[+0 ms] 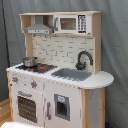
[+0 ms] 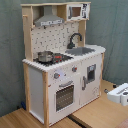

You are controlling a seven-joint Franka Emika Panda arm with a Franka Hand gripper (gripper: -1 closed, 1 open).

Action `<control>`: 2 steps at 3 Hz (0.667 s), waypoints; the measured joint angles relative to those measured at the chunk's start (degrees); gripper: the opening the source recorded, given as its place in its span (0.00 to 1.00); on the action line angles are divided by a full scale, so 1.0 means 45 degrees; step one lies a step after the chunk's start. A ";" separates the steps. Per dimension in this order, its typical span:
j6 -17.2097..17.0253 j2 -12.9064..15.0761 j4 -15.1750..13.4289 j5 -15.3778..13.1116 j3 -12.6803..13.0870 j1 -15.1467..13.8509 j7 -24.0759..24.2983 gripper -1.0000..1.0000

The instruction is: Play with the kitchen

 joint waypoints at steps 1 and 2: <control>-0.0293 0.0030 0.0038 0.0000 -0.0089 -0.0191 0.1261 1.00; 0.0440 0.0035 0.0148 0.0000 -0.0059 -0.0919 0.2083 1.00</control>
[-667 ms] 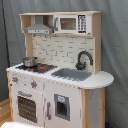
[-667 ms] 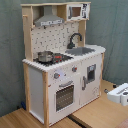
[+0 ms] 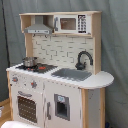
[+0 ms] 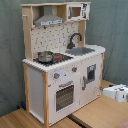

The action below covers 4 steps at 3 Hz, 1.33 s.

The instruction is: Play with the kitchen

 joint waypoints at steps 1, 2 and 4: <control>0.0549 -0.0004 0.0319 0.0000 -0.0007 -0.0701 0.0939 1.00; 0.0951 -0.0004 0.0673 0.0004 -0.0011 -0.1281 0.2116 1.00; 0.1507 0.0023 0.1245 0.0005 0.0100 -0.2277 0.4524 1.00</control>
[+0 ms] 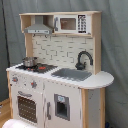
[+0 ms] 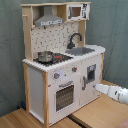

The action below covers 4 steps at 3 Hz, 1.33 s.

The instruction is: Play with the kitchen

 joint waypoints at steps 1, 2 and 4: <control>0.0265 -0.0004 0.0292 -0.0002 0.0072 -0.0544 0.1411 1.00; 0.0546 -0.0022 0.0476 -0.0010 0.0158 -0.0954 0.2847 1.00; 0.0778 -0.0032 0.0555 -0.0010 0.0572 -0.1430 0.5530 1.00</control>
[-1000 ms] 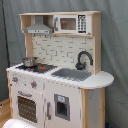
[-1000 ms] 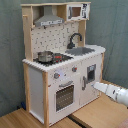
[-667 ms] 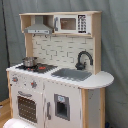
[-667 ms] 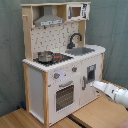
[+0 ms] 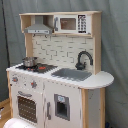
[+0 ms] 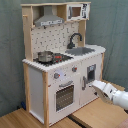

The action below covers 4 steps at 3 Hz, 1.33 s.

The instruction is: Play with the kitchen

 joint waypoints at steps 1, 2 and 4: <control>0.0134 -0.0028 0.0001 0.0000 0.0179 -0.0293 0.1263 1.00; 0.0531 -0.0074 0.0033 -0.0004 0.0131 -0.0914 0.2404 1.00; 0.1412 -0.0065 0.0117 -0.1688 -0.1161 -0.2294 0.2133 1.00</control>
